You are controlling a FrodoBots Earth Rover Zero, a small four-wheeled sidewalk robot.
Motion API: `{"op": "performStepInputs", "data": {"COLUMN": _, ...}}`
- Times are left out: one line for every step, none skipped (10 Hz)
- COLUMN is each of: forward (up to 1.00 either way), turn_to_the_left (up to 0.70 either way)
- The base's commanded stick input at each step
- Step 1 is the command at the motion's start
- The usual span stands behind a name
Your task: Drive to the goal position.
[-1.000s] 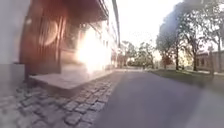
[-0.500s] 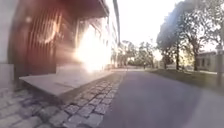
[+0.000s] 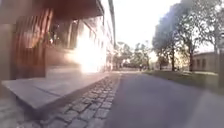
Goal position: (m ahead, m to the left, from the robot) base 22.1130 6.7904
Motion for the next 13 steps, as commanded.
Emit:
{"op": "performStepInputs", "data": {"forward": 0.70, "turn_to_the_left": -0.35}}
{"op": "performStepInputs", "data": {"forward": 0.70, "turn_to_the_left": -0.35}}
{"op": "performStepInputs", "data": {"forward": 0.70, "turn_to_the_left": -0.35}}
{"op": "performStepInputs", "data": {"forward": 0.70, "turn_to_the_left": -0.35}}
{"op": "performStepInputs", "data": {"forward": 0.70, "turn_to_the_left": -0.35}}
{"op": "performStepInputs", "data": {"forward": 0.70, "turn_to_the_left": -0.28}}
{"op": "performStepInputs", "data": {"forward": 0.70, "turn_to_the_left": -0.17}}
{"op": "performStepInputs", "data": {"forward": 0.70, "turn_to_the_left": -0.05}}
{"op": "performStepInputs", "data": {"forward": 0.70, "turn_to_the_left": 0.00}}
{"op": "performStepInputs", "data": {"forward": 0.70, "turn_to_the_left": 0.00}}
{"op": "performStepInputs", "data": {"forward": 0.70, "turn_to_the_left": 0.00}}
{"op": "performStepInputs", "data": {"forward": 0.70, "turn_to_the_left": 0.00}}
{"op": "performStepInputs", "data": {"forward": 0.70, "turn_to_the_left": 0.00}}
